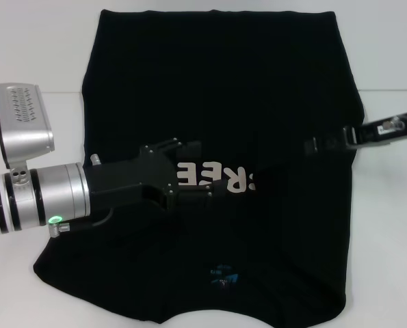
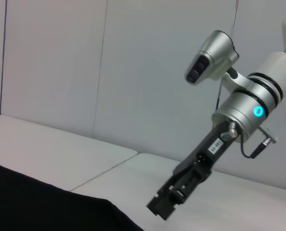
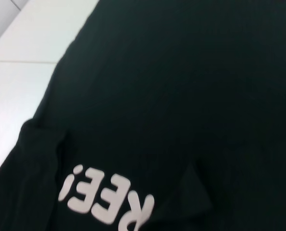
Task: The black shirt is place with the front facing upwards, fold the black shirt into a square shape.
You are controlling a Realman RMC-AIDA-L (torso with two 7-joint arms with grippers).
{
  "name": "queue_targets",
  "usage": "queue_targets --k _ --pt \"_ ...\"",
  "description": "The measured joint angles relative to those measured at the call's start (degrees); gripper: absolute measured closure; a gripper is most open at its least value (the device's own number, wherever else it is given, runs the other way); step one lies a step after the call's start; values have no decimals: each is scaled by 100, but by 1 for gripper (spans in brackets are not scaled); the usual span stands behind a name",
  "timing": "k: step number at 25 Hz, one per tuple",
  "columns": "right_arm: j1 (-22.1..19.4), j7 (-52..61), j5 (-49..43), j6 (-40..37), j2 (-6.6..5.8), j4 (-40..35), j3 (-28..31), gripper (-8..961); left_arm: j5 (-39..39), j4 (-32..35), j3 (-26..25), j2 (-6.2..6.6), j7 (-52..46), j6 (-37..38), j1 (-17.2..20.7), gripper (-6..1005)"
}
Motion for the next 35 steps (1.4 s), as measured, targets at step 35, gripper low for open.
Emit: queue_targets --k 35 --pt "-803 -2402 2201 -885 90 763 403 24 1437 846 -725 1207 -3387 976 1120 56"
